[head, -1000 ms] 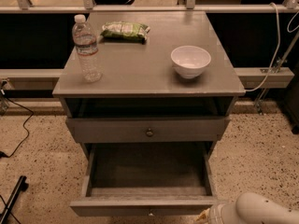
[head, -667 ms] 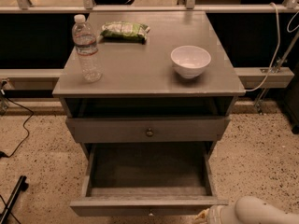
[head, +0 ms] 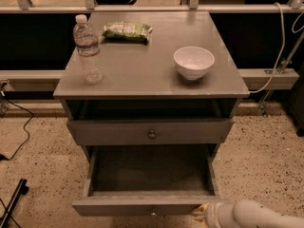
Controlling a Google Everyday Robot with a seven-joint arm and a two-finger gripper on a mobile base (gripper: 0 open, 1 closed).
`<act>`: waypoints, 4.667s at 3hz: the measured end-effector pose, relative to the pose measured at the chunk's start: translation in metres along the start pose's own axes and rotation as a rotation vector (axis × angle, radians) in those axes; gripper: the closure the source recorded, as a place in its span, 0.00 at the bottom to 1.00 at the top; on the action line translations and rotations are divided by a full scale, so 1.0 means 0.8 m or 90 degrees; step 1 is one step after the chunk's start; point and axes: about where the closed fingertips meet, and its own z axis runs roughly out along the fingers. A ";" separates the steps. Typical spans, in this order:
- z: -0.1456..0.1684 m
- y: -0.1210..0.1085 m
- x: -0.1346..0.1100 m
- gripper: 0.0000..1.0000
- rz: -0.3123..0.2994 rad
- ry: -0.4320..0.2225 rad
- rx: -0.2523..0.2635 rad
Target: Close middle drawer
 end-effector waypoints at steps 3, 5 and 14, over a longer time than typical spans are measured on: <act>0.034 -0.109 -0.051 1.00 -0.006 -0.061 0.133; 0.054 -0.138 -0.069 1.00 -0.037 -0.092 0.149; 0.071 -0.234 -0.065 1.00 -0.022 -0.174 0.241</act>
Offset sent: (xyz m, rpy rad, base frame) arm 0.0901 0.0184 0.0257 0.0623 -0.2011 -0.1271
